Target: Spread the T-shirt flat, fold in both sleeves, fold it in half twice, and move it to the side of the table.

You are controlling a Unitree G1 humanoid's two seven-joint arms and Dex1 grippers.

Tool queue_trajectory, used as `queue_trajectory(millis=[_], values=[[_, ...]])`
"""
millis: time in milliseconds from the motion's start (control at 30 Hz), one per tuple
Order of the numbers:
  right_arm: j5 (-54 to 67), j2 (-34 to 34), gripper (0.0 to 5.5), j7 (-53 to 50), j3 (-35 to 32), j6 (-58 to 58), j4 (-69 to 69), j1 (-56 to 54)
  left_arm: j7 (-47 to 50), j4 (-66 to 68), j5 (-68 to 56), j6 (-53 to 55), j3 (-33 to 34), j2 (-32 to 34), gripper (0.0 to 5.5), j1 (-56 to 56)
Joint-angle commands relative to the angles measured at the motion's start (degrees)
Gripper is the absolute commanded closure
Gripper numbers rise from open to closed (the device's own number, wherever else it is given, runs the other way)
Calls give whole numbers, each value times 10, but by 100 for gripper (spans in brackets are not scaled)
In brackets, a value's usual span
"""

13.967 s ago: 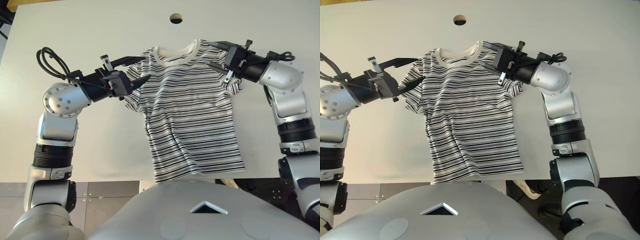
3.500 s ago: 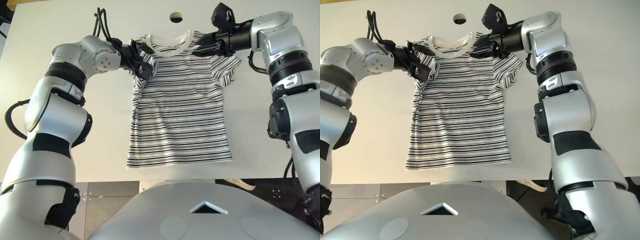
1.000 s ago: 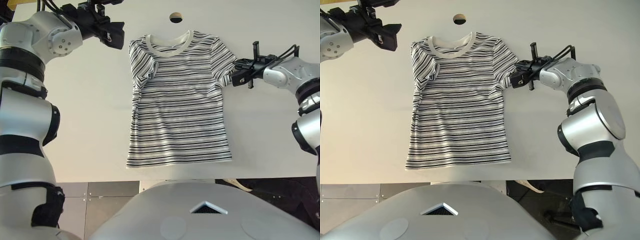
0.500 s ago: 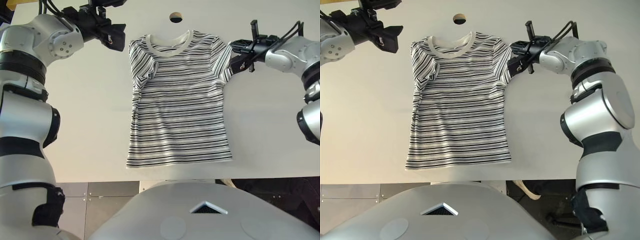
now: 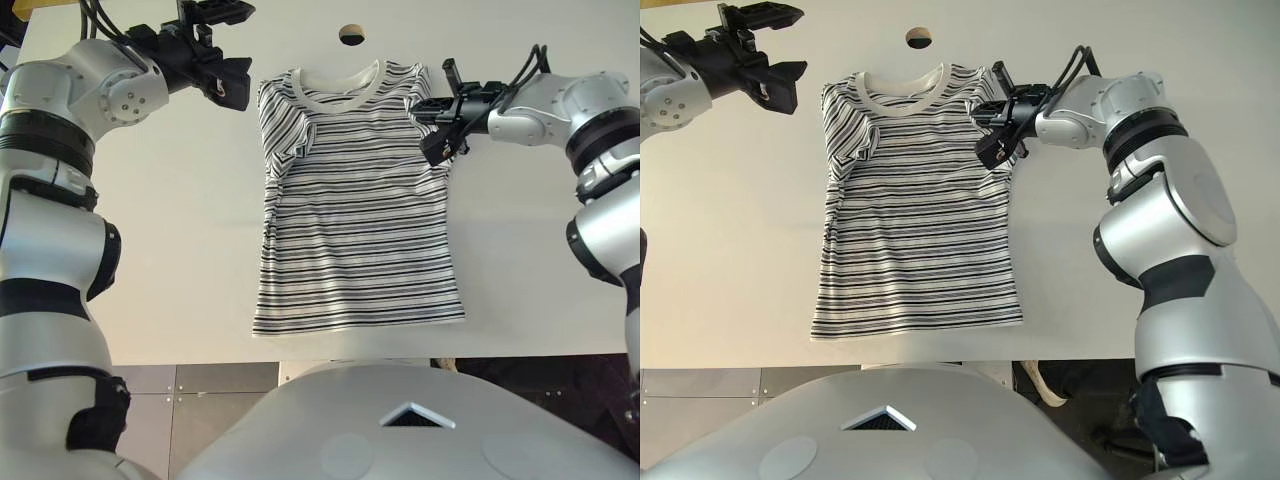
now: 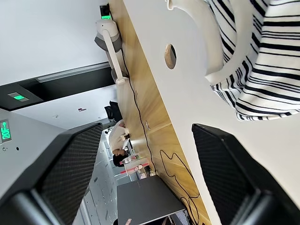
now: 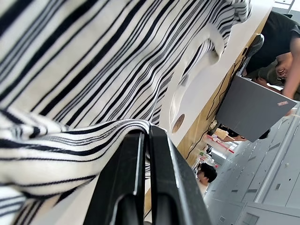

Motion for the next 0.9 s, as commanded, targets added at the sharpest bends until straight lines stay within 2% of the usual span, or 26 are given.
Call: queue_trajectory(millis=[33, 400, 700, 900], values=[[19, 11, 536, 20, -15, -3, 0, -12, -9, -3, -2, 3, 5, 9, 194, 7], [76, 71, 536, 93, -56, 5, 0, 5, -10, -1, -2, 5, 6, 5, 194, 11], [63, 81, 388, 106, -39, 7, -5, 19, -12, -5, -6, 4, 11, 12, 194, 23], [136, 69, 381, 142, -104, -5, -6, -6, -27, -30, -11, -10, 13, 19, 194, 34]])
